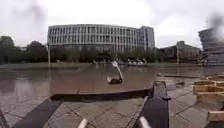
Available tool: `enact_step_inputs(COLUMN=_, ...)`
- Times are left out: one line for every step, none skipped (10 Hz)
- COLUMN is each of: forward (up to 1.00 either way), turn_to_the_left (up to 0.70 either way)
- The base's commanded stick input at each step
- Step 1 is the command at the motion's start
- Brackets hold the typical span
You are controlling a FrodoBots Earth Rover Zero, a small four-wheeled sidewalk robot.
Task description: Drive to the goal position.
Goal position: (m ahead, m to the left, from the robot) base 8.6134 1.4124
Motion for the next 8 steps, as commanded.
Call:
enact_step_inputs(forward=1.0, turn_to_the_left=0.0)
enact_step_inputs(forward=1.0, turn_to_the_left=0.0)
enact_step_inputs(forward=1.0, turn_to_the_left=0.0)
enact_step_inputs(forward=1.0, turn_to_the_left=0.0)
enact_step_inputs(forward=1.0, turn_to_the_left=0.0)
enact_step_inputs(forward=1.0, turn_to_the_left=0.0)
enact_step_inputs(forward=1.0, turn_to_the_left=0.0)
enact_step_inputs(forward=1.0, turn_to_the_left=0.0)
